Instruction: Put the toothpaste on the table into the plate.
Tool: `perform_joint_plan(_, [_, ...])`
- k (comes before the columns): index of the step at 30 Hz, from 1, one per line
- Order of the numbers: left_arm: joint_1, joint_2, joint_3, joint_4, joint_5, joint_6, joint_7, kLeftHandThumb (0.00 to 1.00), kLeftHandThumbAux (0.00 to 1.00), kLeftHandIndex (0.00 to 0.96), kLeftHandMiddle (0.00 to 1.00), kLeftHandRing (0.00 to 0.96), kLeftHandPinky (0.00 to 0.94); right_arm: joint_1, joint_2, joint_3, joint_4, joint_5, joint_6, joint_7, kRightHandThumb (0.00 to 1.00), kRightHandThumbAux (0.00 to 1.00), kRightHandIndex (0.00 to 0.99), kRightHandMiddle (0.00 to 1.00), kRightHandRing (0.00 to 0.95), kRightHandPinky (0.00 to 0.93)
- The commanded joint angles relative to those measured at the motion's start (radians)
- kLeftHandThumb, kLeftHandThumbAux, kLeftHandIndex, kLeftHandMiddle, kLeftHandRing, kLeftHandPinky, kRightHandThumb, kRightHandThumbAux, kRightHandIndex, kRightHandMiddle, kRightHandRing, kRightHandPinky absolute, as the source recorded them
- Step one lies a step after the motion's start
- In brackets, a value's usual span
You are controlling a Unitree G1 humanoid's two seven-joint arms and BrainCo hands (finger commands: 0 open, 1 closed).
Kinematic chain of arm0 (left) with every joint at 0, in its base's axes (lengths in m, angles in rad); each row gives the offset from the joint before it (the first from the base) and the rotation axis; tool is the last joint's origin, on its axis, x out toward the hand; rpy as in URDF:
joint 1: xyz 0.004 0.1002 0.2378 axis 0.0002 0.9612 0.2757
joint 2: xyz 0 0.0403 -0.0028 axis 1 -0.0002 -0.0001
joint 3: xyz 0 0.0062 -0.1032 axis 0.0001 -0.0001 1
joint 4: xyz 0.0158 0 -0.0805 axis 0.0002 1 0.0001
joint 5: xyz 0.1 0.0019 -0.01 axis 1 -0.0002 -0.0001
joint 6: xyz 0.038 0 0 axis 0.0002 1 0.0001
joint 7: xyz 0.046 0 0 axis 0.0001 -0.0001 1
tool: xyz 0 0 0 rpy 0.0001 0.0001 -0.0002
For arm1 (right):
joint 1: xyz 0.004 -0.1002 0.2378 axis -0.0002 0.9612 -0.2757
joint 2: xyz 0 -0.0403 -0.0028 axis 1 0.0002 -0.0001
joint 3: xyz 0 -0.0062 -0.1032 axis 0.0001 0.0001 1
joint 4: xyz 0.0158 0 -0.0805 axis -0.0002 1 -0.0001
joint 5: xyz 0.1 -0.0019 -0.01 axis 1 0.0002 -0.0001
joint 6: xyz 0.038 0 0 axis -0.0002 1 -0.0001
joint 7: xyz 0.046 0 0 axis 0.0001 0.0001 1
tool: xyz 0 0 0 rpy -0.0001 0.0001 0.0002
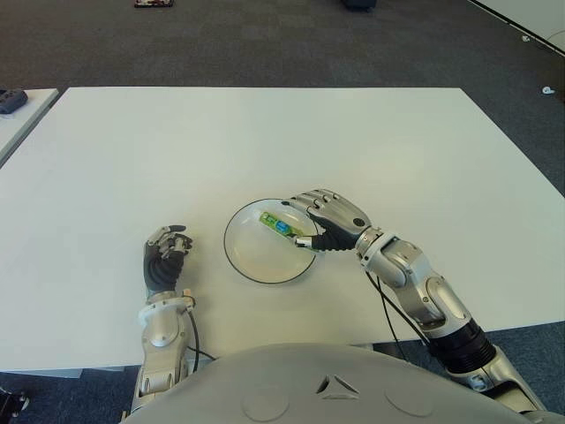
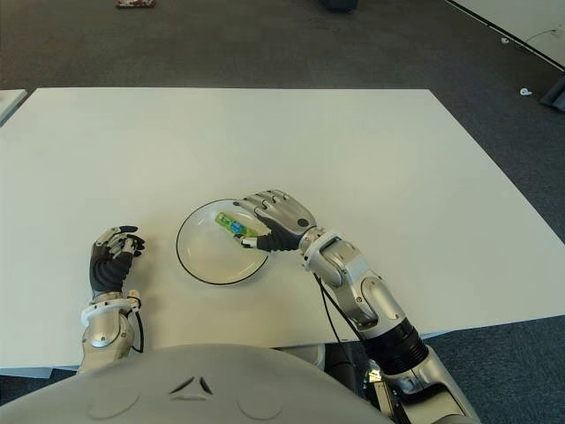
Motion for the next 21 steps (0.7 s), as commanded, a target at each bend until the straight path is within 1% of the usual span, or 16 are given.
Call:
perform_joint_plan(1, [0.005, 0.001, -0.002, 0.021, -0.001, 0.007, -0.008, 0.701, 0.717, 0.43, 0.588, 0.58, 0.559, 0.005, 0.004, -0.01, 0.003, 0.029, 0.003, 0.016, 0.368, 0.126, 0.0, 0.0, 0.0, 0.0])
perform_joint_plan(8, [0.002, -0.002, -0.003, 0.022, -0.001, 0.015, -0.005, 0.701, 0.717, 0.43, 0.602, 0.594, 0.579, 0.008, 0.01, -0.019, 0.009, 0.056, 0.0, 0.014, 0.358, 0.118, 0.0, 0.0, 0.0, 0.0])
perform_joint_plan(14, [-0.004, -0.001, -0.001, 0.034, -0.005, 0.0, -0.005, 0.701, 0.717, 0.43, 0.601, 0.594, 0.572, 0.014, 0.023, -0.042, 0.029, 0.113, -0.016, -0.021, 0.338, 0.146, 0.0, 0.0, 0.0, 0.0])
perform_joint_plan(15, [-0.005, -0.001, 0.0, 0.035, -0.003, -0.002, -0.004, 0.701, 0.717, 0.43, 0.601, 0.594, 0.572, 0.016, 0.026, -0.052, 0.04, 0.135, -0.028, -0.036, 0.335, 0.151, 0.0, 0.0, 0.0, 0.0])
perform_joint_plan(20, [-0.012, 0.003, 0.001, 0.043, 0.004, -0.007, 0.0, 0.701, 0.717, 0.43, 0.608, 0.602, 0.583, 0.028, 0.046, -0.102, 0.082, 0.241, -0.074, -0.084, 0.235, 0.3, 0.0, 0.0, 0.0, 0.0])
perform_joint_plan(21, [-0.013, 0.005, 0.001, 0.046, 0.005, -0.01, -0.001, 0.701, 0.717, 0.43, 0.608, 0.602, 0.583, 0.032, 0.054, -0.115, 0.088, 0.267, -0.079, -0.093, 0.227, 0.31, 0.0, 0.0, 0.0, 0.0])
